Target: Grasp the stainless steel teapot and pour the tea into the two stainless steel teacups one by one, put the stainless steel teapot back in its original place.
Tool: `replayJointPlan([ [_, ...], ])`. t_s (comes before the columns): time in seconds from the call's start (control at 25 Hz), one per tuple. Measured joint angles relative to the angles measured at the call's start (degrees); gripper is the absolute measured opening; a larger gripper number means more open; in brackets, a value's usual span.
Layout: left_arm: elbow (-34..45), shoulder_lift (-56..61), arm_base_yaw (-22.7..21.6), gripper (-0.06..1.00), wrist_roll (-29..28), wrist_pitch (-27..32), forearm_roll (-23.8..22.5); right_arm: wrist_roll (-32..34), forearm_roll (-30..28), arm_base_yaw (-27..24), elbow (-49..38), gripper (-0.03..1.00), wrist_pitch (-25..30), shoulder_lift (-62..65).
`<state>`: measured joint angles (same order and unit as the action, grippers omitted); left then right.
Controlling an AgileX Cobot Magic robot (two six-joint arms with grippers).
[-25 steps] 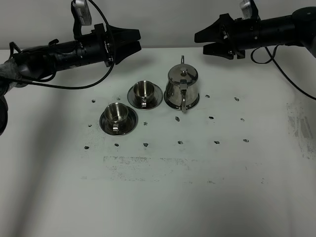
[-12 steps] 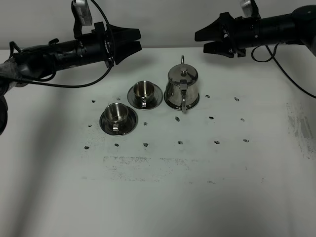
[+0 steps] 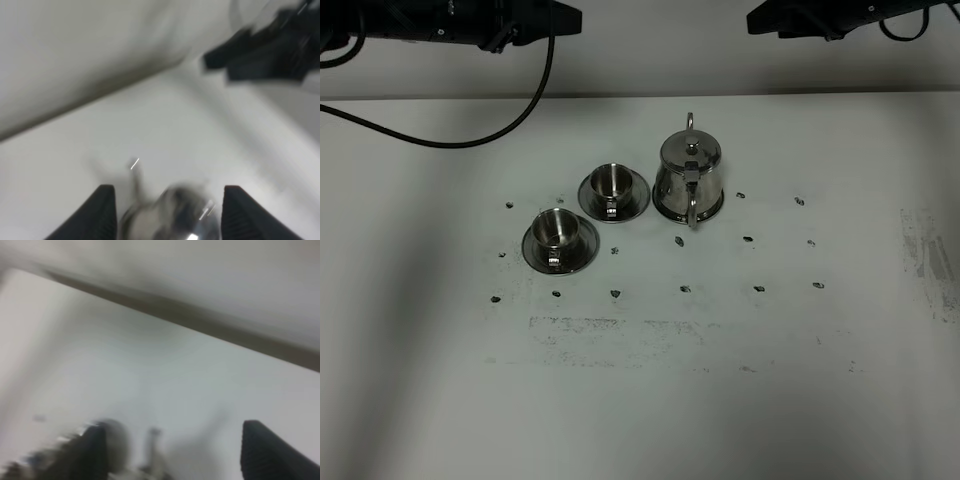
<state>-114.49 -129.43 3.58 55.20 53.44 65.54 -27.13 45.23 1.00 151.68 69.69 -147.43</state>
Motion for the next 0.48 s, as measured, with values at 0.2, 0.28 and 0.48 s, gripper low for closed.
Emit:
replayJointPlan([
  [0.2, 0.1, 3.8, 1.4, 0.37, -7.8, 4.1, -23.1, 4.3, -14.3, 0.6, -4.8, 0.58, 0.1, 5.9],
  [0.28, 0.9, 6.1, 2.2, 0.32, -10.7, 4.3, -29.3, 5.4, -18.0, 0.9, -7.1, 0.58, 0.1, 8.7],
  [0.48, 11.1, 17.5, 3.5, 0.25, -11.4, -4.2, -33.3, 6.8, -24.1, 1.2, -17.5, 0.58, 0.1, 17.1],
])
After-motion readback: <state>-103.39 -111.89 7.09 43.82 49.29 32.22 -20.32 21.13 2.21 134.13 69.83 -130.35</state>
